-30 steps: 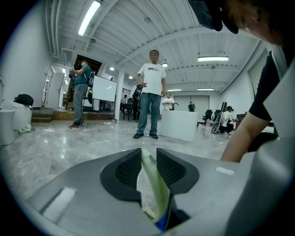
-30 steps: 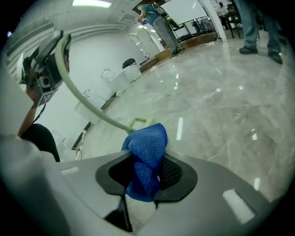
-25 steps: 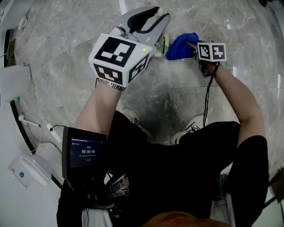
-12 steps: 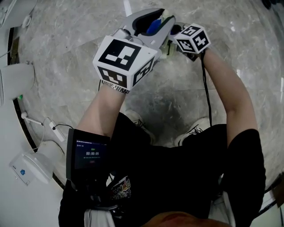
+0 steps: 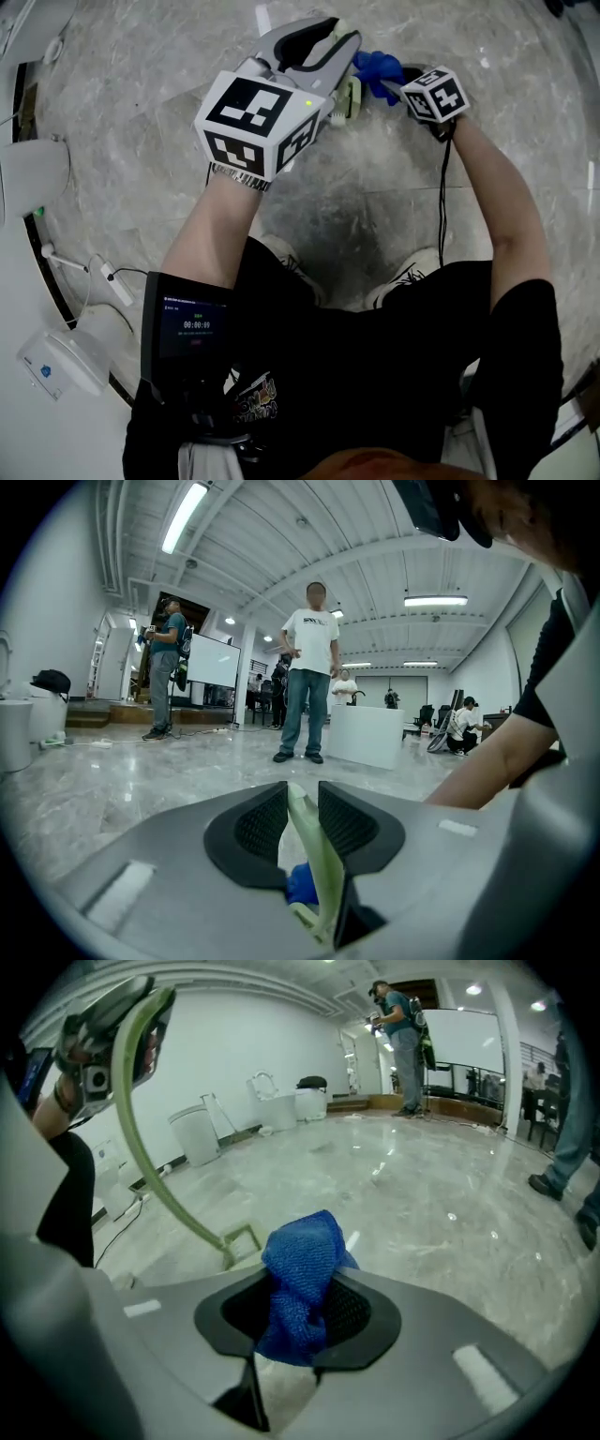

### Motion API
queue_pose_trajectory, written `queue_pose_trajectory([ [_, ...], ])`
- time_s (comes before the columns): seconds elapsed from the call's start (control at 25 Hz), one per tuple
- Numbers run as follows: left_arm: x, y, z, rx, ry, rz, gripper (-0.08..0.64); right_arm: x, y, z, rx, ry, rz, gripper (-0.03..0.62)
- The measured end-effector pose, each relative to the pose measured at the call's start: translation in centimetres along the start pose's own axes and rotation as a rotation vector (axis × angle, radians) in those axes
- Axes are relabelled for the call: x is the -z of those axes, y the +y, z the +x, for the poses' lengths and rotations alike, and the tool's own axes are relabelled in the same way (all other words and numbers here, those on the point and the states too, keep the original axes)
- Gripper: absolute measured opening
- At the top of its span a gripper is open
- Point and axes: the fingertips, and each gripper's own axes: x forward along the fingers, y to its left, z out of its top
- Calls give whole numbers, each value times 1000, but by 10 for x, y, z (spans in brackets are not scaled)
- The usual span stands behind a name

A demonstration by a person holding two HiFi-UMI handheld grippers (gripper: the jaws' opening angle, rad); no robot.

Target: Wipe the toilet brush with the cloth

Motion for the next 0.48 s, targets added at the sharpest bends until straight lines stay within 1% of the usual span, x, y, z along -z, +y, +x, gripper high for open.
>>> queue_pose_trajectory([
  [0.12,0,3,1,-4,0,-8,115,26,28,-9,-89,49,-33,124],
  [0.28,0,6,2,-10,-1,-14,116,38,69,-22,-203,53,-38,124],
  [0.36,0,8,2,-11,-2,-17,117,29,81,-34,-238,7,-8,124],
  [0.48,0,9,2,-14,-4,-19,115,-5,95,-58,-281,-117,45,124],
])
